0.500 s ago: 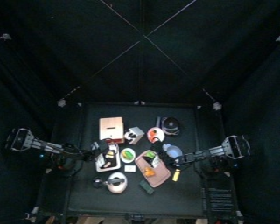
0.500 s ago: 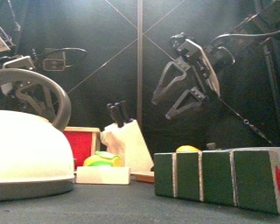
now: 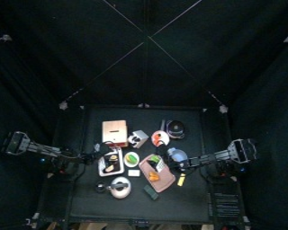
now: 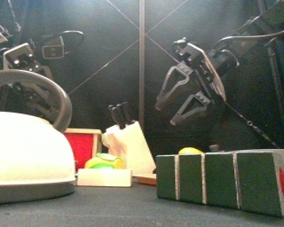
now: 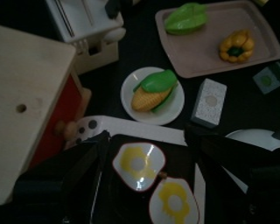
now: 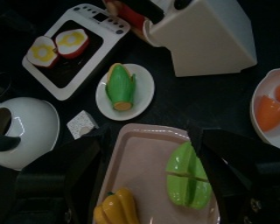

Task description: Grab cleaver

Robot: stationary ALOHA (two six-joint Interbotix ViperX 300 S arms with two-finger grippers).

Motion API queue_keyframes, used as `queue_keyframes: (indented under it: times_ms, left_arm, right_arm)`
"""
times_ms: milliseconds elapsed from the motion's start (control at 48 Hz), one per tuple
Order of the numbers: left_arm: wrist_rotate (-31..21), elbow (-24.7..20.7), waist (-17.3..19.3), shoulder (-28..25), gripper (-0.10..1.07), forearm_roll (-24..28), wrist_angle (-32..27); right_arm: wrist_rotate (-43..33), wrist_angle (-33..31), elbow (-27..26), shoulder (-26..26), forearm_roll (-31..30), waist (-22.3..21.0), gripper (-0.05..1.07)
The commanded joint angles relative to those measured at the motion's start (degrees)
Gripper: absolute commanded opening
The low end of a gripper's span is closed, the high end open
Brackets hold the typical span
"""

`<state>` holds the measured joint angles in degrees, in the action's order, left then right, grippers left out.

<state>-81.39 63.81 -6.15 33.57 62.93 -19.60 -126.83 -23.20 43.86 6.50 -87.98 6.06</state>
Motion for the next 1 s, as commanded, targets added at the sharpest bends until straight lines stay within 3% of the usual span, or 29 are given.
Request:
queue_keyframes:
  times_ms: [0, 250, 500, 729, 979]
  left_arm:
    - [0.0, -2.1, 0.6, 2.8, 1.0, 4.2, 0.1]
    - [-0.5, -2.8, 4.0, 9.1, 1.0, 9.8, -0.4]
    - [-0.7, -3.3, 12.5, 9.1, 1.0, 13.3, -0.7]
    - [-0.5, -7.0, 18.2, 7.1, 0.99, 7.6, -0.8]
    - [-0.4, -12.0, 18.4, 0.8, 0.98, 5.6, -3.3]
  right_arm:
    - [0.2, -0.1, -0.7, 0.7, 1.1, 0.0, 0.99]
    - [0.3, -0.7, -2.0, 1.1, 7.7, -0.3, 0.99]
    - [0.4, -1.7, -7.6, 1.1, 4.6, -2.7, 0.99]
    - [0.3, -3.3, -10.1, -1.3, 1.6, -8.0, 0.99]
    - [-0.1, -2.7, -9.8, -4.2, -0.9, -14.7, 0.99]
